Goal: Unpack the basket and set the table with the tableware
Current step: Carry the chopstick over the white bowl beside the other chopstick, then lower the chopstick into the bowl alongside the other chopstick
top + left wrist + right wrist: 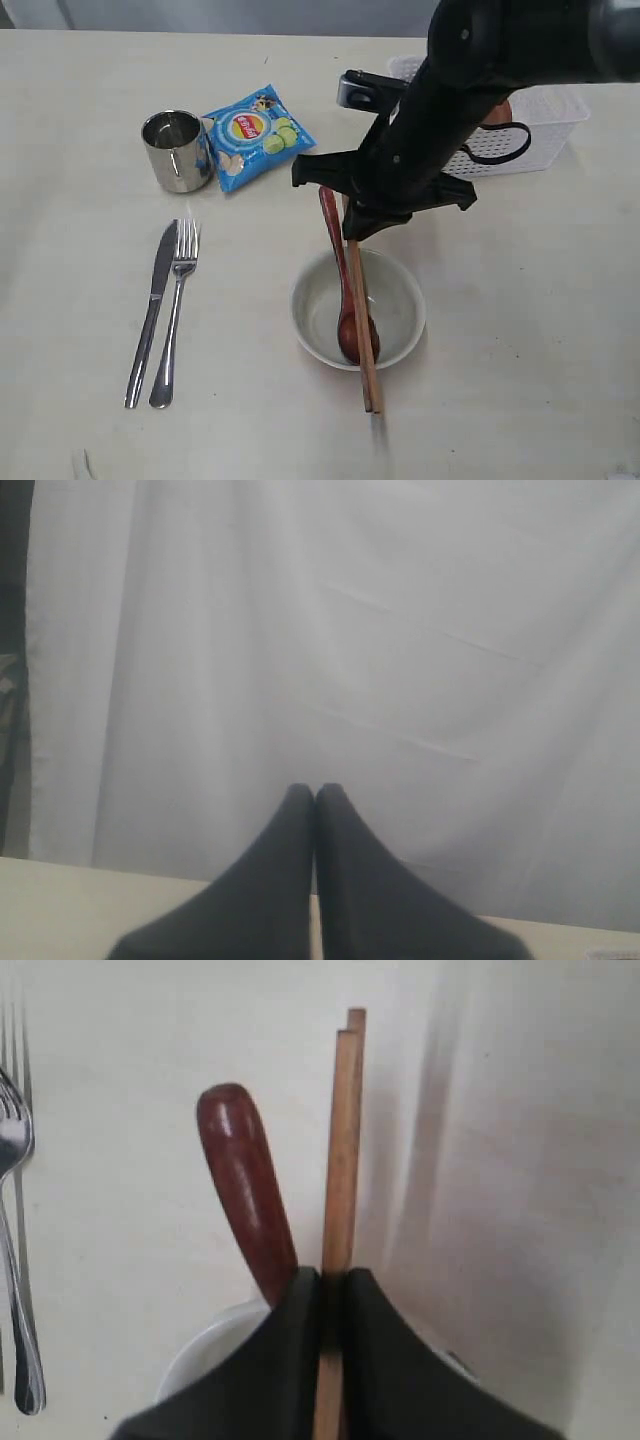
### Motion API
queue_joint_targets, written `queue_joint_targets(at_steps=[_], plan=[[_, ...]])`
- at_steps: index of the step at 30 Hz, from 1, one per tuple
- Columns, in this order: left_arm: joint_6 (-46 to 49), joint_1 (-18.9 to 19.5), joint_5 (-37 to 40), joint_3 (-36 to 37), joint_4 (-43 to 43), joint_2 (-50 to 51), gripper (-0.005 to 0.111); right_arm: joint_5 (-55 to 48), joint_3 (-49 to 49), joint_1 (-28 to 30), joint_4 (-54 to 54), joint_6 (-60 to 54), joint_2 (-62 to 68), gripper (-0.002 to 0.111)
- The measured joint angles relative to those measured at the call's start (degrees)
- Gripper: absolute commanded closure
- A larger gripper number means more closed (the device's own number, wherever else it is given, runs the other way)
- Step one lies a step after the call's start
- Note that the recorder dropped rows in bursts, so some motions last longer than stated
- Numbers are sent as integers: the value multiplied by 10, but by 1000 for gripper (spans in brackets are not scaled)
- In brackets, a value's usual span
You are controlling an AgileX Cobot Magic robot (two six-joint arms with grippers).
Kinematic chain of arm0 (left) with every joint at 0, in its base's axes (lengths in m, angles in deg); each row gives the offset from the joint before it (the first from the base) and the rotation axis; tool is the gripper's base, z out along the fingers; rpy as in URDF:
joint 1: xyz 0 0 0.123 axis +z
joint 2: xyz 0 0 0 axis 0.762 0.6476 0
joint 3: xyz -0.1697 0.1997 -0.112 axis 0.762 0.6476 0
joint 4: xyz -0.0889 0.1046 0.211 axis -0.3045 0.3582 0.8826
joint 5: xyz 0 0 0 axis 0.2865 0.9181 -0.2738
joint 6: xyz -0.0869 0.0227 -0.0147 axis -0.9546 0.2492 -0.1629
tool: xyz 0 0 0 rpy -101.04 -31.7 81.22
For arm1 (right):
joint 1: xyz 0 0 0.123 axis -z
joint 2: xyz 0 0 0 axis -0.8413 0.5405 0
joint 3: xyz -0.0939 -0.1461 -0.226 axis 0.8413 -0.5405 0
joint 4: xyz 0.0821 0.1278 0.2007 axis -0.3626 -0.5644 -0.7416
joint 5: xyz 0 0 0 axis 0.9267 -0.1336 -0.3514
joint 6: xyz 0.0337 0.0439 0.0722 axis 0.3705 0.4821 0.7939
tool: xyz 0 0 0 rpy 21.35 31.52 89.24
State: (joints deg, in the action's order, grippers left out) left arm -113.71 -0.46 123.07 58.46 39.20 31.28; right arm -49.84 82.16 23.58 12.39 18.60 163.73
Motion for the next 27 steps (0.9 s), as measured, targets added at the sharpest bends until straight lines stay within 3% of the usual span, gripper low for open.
queue_joint_targets(at_steps=[22,24,27], plan=[[0,0,0,0,-1,0,107,31,0,0,34,-4,1,108],[0,0,0,0,-1,0,107,31,0,0,34,-4,1,104],[0,0,0,0,-1,0,107,31,0,0,34,-4,1,84]])
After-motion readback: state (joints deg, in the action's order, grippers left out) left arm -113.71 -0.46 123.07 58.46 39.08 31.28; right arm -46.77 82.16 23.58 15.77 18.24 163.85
